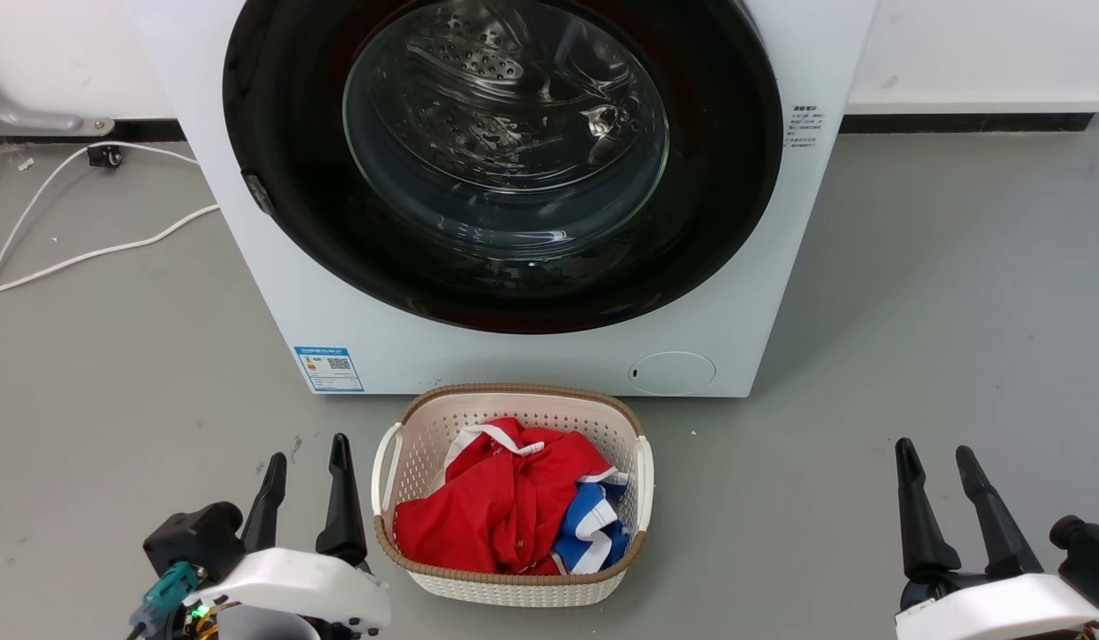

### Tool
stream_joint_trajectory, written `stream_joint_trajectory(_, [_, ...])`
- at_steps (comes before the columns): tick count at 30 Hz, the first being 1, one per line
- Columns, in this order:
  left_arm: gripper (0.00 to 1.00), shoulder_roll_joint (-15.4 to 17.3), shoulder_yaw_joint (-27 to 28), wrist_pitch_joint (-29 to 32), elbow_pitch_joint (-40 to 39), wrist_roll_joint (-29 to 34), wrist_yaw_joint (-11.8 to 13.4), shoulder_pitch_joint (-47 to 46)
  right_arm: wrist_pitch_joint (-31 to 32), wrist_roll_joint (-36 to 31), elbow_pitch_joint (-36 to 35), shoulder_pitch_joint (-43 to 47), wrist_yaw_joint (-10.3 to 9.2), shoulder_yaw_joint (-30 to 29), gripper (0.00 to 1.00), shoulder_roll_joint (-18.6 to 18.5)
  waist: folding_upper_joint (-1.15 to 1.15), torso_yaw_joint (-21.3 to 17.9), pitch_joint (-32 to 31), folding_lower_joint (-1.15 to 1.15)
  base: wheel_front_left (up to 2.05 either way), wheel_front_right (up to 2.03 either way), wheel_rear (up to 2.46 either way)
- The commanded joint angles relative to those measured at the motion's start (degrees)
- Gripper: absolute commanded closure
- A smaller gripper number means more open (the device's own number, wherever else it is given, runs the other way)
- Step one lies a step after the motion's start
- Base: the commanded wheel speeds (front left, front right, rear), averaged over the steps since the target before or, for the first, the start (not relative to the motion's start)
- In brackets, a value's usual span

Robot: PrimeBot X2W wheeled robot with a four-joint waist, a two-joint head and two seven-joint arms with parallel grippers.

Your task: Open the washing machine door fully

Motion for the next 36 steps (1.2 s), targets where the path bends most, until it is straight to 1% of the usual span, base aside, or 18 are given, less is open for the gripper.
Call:
stream_joint_trajectory(1, [0.00, 0.5, -0.4, -0.5, -0.9, 1.3, 0.5, -0.2, -0.5, -1.5, -1.0, -0.1, 0.12, 0.0, 0.00, -0.2, 0.00, 0.0, 0.0, 0.00, 0.00, 0.00, 0.00])
stream_joint_trajectory(12, [0.00, 1.5, -2.6, -2.2, -2.1, 7.1, 2.2, 0.5, -2.1, -6.9, -2.8, 1.2, 0.12, -0.8, 0.00, -0.2, 0.00, 0.1, 0.1, 0.00, 0.00, 0.00, 0.00])
stream_joint_trajectory(21, [0.00, 1.5, -3.3, -3.4, -2.8, 11.5, 2.8, 1.3, -3.4, -9.6, -3.9, 2.2, 0.13, -1.3, 0.00, -0.2, 0.00, 0.2, 0.2, 0.00, 0.00, 0.00, 0.00])
stream_joint_trajectory(30, [0.00, 0.9, -3.4, -4.6, -3.1, 15.4, 2.3, 2.4, -4.6, -13.2, -4.6, 3.2, 0.13, -1.3, 0.00, -0.2, 0.00, 0.3, 0.2, 0.00, 0.00, 0.00, 0.00])
stream_joint_trajectory(36, [0.00, 0.0, -2.8, -5.3, -3.3, 17.7, 1.5, 2.9, -5.3, -15.1, -5.3, 3.6, 0.14, -1.2, 0.00, -0.2, 0.00, 0.5, 0.2, 0.00, 0.00, 0.00, 0.00])
